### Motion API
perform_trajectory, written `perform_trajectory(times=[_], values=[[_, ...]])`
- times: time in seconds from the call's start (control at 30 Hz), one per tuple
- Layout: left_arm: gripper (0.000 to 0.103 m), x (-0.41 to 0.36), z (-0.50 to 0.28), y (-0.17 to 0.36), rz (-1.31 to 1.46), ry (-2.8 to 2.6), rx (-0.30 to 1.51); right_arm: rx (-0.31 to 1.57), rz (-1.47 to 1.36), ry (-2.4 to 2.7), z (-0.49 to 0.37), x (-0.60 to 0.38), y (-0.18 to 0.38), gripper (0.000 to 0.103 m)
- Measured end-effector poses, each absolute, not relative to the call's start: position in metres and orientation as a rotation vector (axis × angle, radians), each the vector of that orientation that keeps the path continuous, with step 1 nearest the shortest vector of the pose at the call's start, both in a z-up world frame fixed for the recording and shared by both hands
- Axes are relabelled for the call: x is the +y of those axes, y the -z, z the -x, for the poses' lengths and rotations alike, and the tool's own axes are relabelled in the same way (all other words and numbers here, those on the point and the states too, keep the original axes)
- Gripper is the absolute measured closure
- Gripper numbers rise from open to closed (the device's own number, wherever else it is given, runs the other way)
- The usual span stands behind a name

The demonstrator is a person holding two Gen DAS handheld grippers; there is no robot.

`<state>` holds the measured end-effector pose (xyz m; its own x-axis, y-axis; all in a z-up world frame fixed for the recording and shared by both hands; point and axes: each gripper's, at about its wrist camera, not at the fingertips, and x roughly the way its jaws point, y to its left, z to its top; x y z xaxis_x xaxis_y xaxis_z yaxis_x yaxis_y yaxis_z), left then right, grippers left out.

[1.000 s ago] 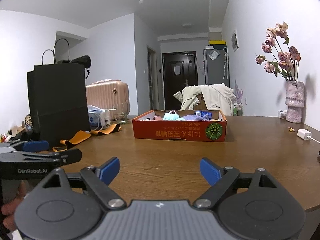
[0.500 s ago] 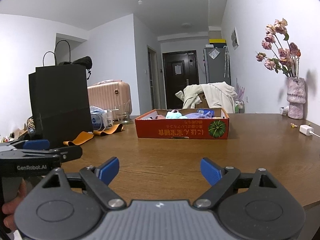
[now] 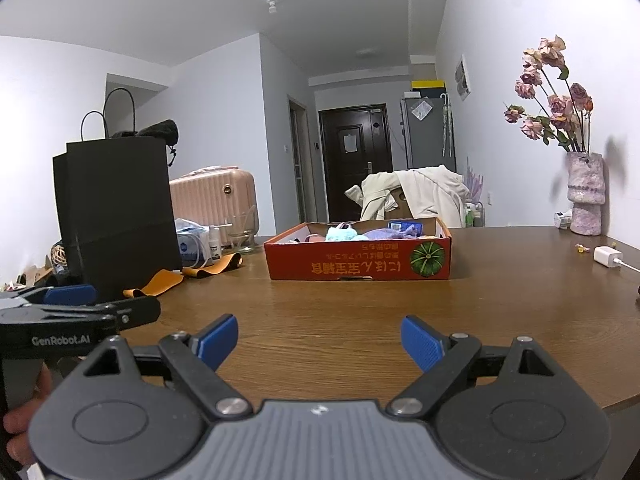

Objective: Organize soft objects

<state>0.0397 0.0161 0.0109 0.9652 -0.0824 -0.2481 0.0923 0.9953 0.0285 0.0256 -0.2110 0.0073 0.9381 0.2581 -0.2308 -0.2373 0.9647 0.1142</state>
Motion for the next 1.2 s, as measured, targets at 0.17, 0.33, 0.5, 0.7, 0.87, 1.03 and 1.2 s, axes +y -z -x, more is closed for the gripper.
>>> perform_trajectory(times=[0.17,0.33,0.5,0.7,0.87,1.03,1.2], values=[[0.000,0.0160,-0.0395,-0.0108,-0.041,0.089,0.250,0.250,-0.083,-0.256,-0.0260,-0.2100,-0.0057,0.014],[0.000,0.0156,-0.0401,-0.0108,-0.041,0.089,0.250,0.250,-0.086,-0.254,-0.0259,-0.2098,-0.0053,0.013],[0.000,0.0154,-0.0401,-0.0107,-0.043,0.090,0.251,0.247,-0.086,-0.250,-0.0252,-0.2091,-0.0062,0.013],[0.000,0.0144,-0.0399,-0.0097,-0.046,0.092,0.251,0.248,-0.086,-0.251,-0.0250,-0.2090,-0.0058,0.013],[0.000,0.0145,-0.0400,-0.0102,-0.046,0.093,0.251,0.250,-0.092,-0.254,-0.0252,-0.2093,-0.0051,0.013],[0.000,0.0130,-0.0394,-0.0089,-0.050,0.095,0.250,0.250,-0.091,-0.255,-0.0251,-0.2088,-0.0045,0.013],[0.000,0.0123,-0.0384,-0.0089,-0.053,0.105,0.247,0.247,-0.093,-0.248,-0.0247,-0.2086,-0.0046,0.013]])
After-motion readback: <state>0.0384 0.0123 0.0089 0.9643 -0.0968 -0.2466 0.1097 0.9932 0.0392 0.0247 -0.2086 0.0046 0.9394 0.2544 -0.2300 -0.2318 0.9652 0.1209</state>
